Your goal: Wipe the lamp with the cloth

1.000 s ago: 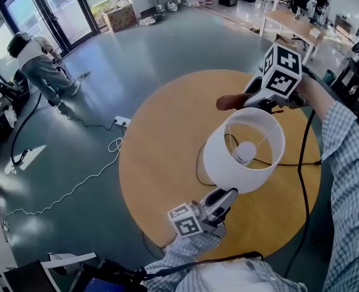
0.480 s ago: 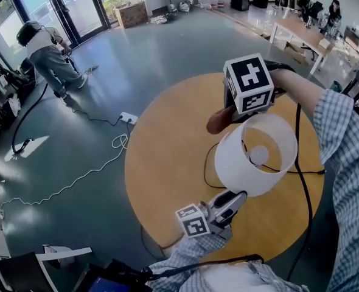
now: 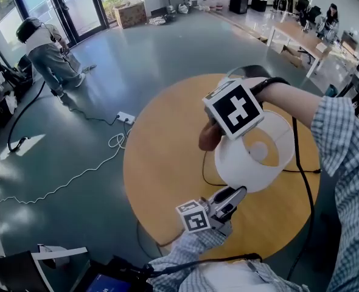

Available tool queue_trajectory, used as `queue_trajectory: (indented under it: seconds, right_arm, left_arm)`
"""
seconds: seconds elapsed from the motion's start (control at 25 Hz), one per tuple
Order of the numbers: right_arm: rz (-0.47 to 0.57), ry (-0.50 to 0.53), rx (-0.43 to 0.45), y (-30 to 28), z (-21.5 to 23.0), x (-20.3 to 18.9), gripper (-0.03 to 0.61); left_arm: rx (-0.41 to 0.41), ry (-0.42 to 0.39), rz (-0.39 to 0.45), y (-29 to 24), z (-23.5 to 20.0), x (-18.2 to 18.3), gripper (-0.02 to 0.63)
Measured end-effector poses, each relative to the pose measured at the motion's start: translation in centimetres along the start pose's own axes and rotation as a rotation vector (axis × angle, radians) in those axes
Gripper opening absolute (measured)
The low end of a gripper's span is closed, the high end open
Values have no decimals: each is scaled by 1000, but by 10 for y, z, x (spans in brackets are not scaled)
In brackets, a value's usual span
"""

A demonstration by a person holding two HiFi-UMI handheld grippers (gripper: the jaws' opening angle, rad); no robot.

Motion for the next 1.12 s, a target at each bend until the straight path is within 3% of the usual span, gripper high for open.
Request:
queue_trajectory:
  seconds: [0.28, 0.44, 0.6, 0.8, 1.12]
  right_arm:
    - [-221, 275, -35, -15, -45, 50, 80]
    - [-347, 441, -141, -29, -76, 71, 80]
    - [-451, 519, -311, -38, -113, 86, 80]
    - [-500, 465, -463, -51, -152, 85, 81]
    - [-435, 218, -655, -73, -194, 81, 81]
  left_arm:
    - [8, 5, -6, 0, -5, -3, 147]
    - [6, 3, -19, 0, -7, 1, 147]
    - [4, 7, -27, 1, -8, 2, 147]
    - [3, 12, -29, 2, -8, 3, 147]
    - [6, 1, -33, 10, -10, 7, 146]
Point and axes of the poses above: the fingertips, and each gripper's own axes: y backward along the fingers, z to its right, x out of its top, the point moved 7 cm from there along y, backward along the fingers, and after that the axes turned 11 degrees about x, right-handed, at the moved point
